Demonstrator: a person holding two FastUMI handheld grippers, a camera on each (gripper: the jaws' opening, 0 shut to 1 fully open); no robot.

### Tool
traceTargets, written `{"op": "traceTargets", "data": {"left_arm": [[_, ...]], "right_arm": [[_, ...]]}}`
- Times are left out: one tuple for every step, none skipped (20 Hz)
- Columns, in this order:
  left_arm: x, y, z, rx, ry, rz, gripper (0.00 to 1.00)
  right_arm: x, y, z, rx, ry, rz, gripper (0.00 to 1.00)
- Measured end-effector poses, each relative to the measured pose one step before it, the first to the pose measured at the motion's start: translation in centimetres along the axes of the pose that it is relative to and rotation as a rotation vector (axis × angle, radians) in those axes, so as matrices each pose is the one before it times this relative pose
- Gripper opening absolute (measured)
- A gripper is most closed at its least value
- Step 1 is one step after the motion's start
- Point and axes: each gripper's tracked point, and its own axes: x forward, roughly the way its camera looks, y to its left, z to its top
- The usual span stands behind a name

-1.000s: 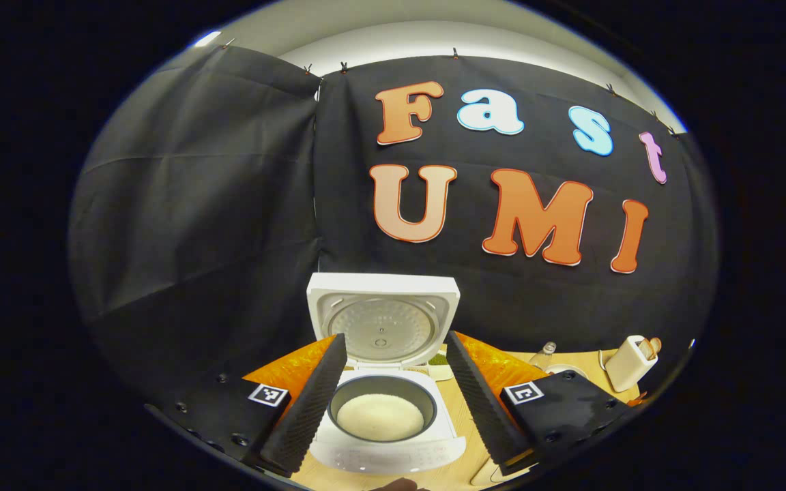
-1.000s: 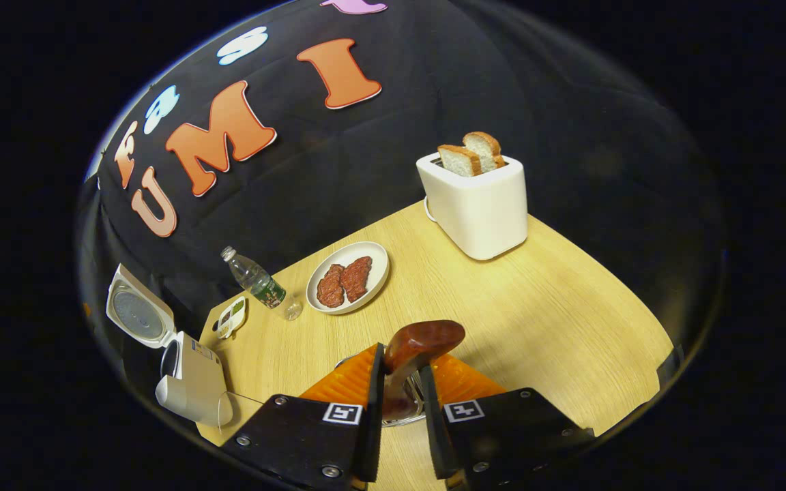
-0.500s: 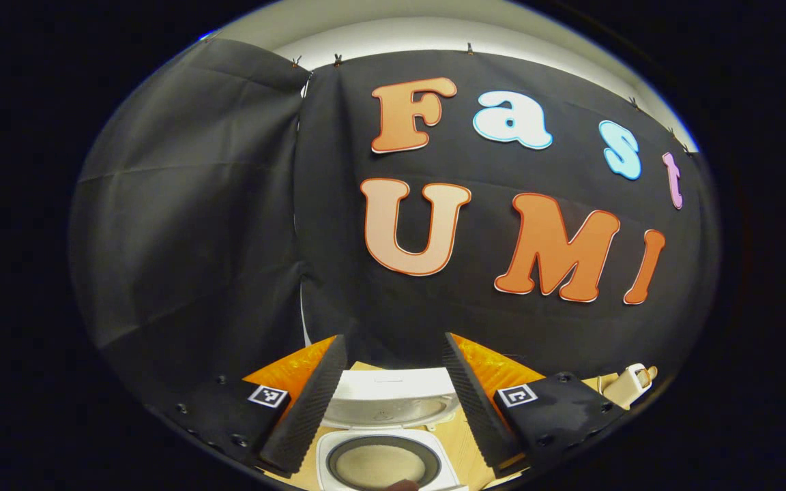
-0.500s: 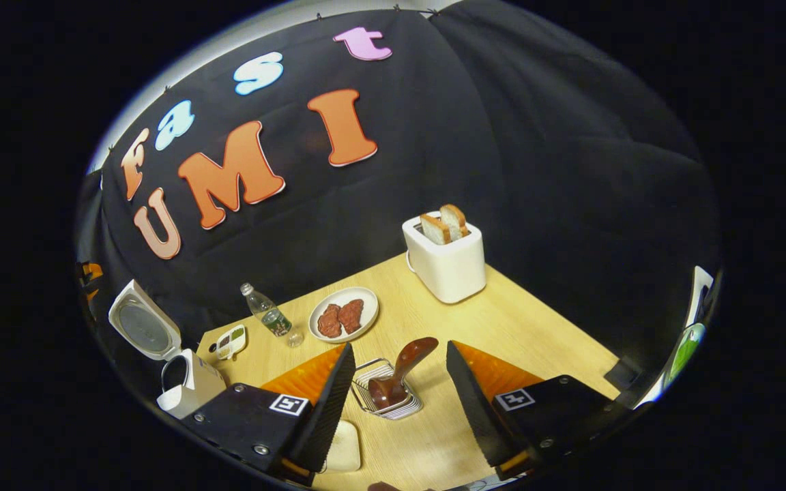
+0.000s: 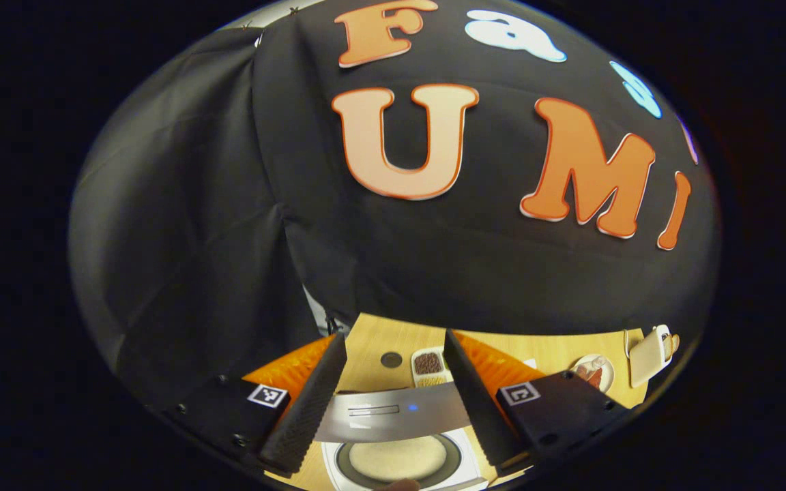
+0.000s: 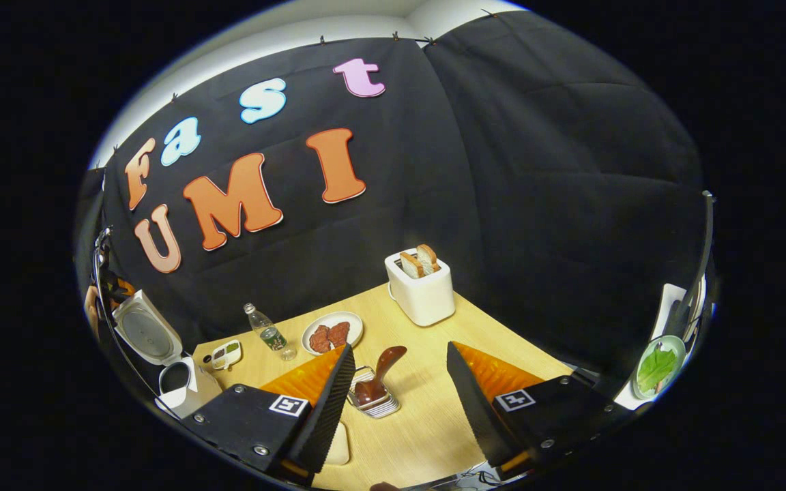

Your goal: Close the left gripper, press the button to open the rice cooker; take a wooden spoon from the chopstick holder with the right hand, scoop a spoonful of rice and pour it into the rice cooker, then put the wooden spoon back into the chopstick holder.

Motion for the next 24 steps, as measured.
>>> {"op": "traceTargets", "data": {"left_arm": [[0.085, 0.292, -0.36, -0.00772, 0.021, 0.01288, 0.98], [0.111, -0.079, -0.84, -0.01239, 0.02609, 0.00153, 0.97], [-0.167, -0.356, -1.118, -0.00961, 0.04218, -0.01205, 0.97], [-0.295, -0.286, -1.392, -0.0191, 0.05361, -0.00239, 0.97], [-0.483, -0.254, -1.272, -0.01325, 0.05921, 0.00502, 0.97], [-0.888, -0.031, -1.768, -0.0013, 0.04319, -0.0038, 0.97], [-0.7, -0.136, -1.752, -0.00327, 0.04787, -0.00531, 0.97], [-0.208, -0.196, -1.641, -0.00579, 0.04877, -0.00209, 0.97], [-0.365, -0.035, -1.769, -0.00198, 0.05367, -0.00307, 0.97], [-0.051, 0.136, -1.426, 0.00052, 0.03596, 0.00591, 0.98], [0.456, -0.03, -1.053, 0.00979, 0.01117, 0.00051, 0.98], [0.098, 0.038, -1.36, 0.01023, 0.02803, 0.00529, 0.98], [0.158, 0.033, -1.316, 0.00259, 0.02685, 0.00361, 0.98], [0.268, -0.168, -1.282, 0.00075, 0.0257, 0.00493, 0.98], [0.427, -0.109, -1.47, 0.00332, 0.0317, 0.00717, 0.98], [0.729, -0.037, -1.599, 0.00187, 0.02509, 0.00733, 0.98], [1.207, -0.145, -1.661, 0.00179, 0.02943, 0.01022, 0.99], [0.927, 0.027, -1.124, 0.00312, 0.028, 0.00925, 0.98], [1.125, 0.185, -1.264, -0.00107, 0.03233, 0.0123, 0.98], [1.388, 0.229, -1.017, -0.00241, 0.02762, 0.00787, 0.98], [0.872, 0.219, -0.916, -0.01358, 0.03679, 0.00934, 0.99], [-0.758, 0.043, 0.699, -0.01044, -0.02123, 0.00439, 0.99], [0.996, -0.133, 0.001, -0.00319, 0.00067, 0.00181, 0.98], [-0.58, -0.272, -0.691, -0.01154, 0.00443, 0.00763, 0.97]], "right_arm": [[-0.013, -0.132, -0.186, 0.00476, 0.00192, -0.00432, 0.84], [0.12, 0.054, -0.089, 0.0076, 0.00193, 0.00236, 0.84], [0.073, 0.326, -0.095, 0.00846, 0.00366, 0.01146, 0.84], [0.171, 0.251, -0.059, 0.00673, 0.00105, 0.01006, 0.84], [0.217, 0.44, -0.138, -0.00045, 0.00045, 0.01312, 0.84], [0.283, 0.227, -0.128, -0.00661, 0.00041, 0.00889, 0.84], [0.334, 0.375, -0.222, -0.0089, 0.00483, 0.01038, 0.84], [0.208, 0.312, -0.265, -0.00832, 0.00639, 0.01139, 0.84], [0.352, 0.255, -0.229, -0.00496, 0.00692, 0.01124, 0.84], [0.3, 0.215, -0.247, -0.00181, 0.00724, 0.01231, 0.84], [0.329, 0.344, -0.21, -0.00037, 0.00814, 0.01015, 0.84], [0.08, 0.334, -0.016, -0.00011, 0.00334, 0.01495, 0.84], [0.424, 0.506, 0.007, -0.0025, 0.00413, 0.01177, 0.85], [0.247, 0.455, -0.098, -0.00603, 0.00233, 0.01391, 0.84], [0.225, 0.294, -0.043, -0.00823, 0.00167, 0.00632, 0.84], [0.214, 0.465, 0.008, -0.00991, 0.00047, 0.01064, 0.84], [0.248, 0.439, 0.007, -0.00933, 0.00042, 0.00743, 0.84], [0.082, 0.242, -0.184, -0.00746, 0.0057, 0.00707, 0.85], [0.034, 0.392, -0.198, -0.00681, 0.00721, 0.00867, 0.85], [-0.015, 0.121, -0.139, -0.00924, 0.00355, 0.00293, 0.85], [0.022, 0.218, -0.104, -0.00969, 0.00188, 0.00373, 0.85], [-0.002, 0.128, -0.139, -0.01023, 0.00475, -0.00213, 0.85], [-0.071, 0.223, -0.03, -0.01007, 0.00049, 0.00357, 0.85], [-0.016, 0.227, 0.102, -0.00864, -0.00228, 0.00122, 0.84]]}}
